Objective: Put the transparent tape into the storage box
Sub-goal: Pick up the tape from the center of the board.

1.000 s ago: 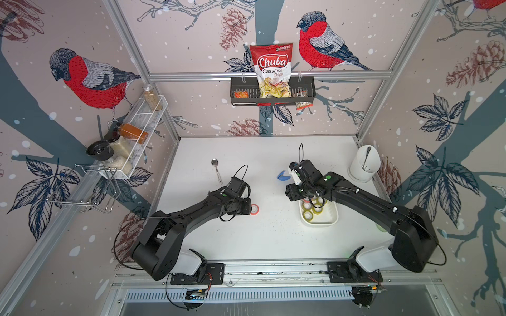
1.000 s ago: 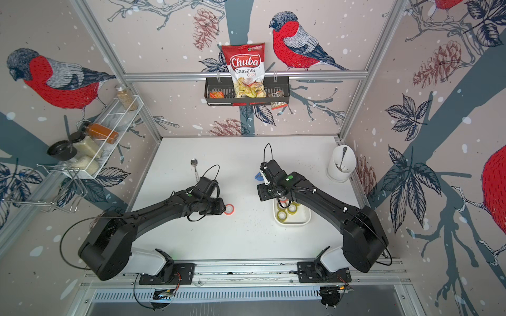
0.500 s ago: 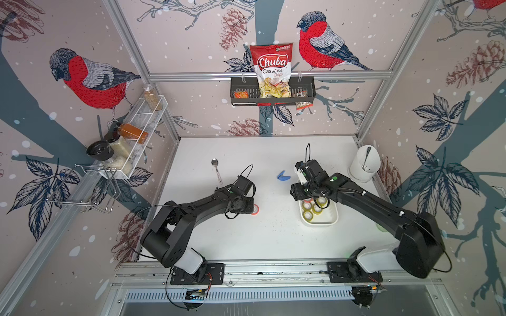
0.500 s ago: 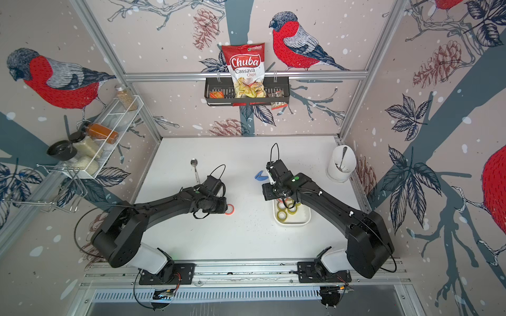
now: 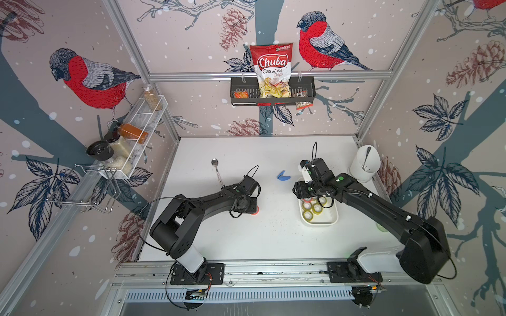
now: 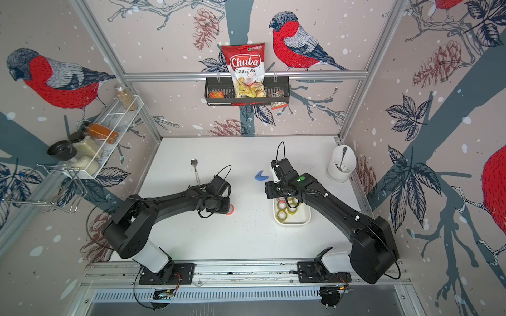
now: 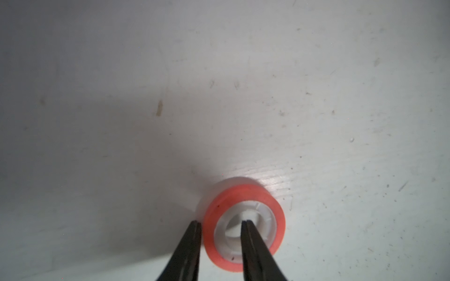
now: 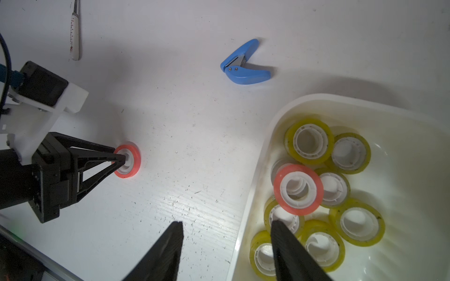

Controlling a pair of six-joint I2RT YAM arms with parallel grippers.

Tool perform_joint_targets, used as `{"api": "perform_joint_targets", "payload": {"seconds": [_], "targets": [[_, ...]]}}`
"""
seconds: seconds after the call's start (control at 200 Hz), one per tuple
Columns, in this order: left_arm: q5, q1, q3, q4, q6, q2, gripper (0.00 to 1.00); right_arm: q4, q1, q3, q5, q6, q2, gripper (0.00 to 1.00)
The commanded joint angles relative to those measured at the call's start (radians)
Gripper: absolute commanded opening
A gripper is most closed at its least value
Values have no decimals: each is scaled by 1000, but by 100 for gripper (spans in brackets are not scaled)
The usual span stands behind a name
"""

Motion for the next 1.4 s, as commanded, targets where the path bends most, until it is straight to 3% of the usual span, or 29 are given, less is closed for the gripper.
{"api": "perform_joint_targets", "payload": {"seconds": [0.0,0.51,0.69,0.855,1.206,1.396], "targets": [[-30,-8,10,-32,16,20,30,12,-10,-6,-2,-3,-13,62],[-136,-30,52,-96,33,97,29,31,-71,-20,-53,-2,-61,62],[-152,-41,58,-107,36,115,20,39,-90,-35,-75,2,-79,62],[-158,-44,64,-113,31,107,20,41,-109,-44,-81,8,-92,62],[-150,-55,126,-200,34,37,18,56,-275,-107,-142,81,-138,61],[-143,-75,238,-256,34,7,19,58,-359,-140,-148,113,-164,61]]}}
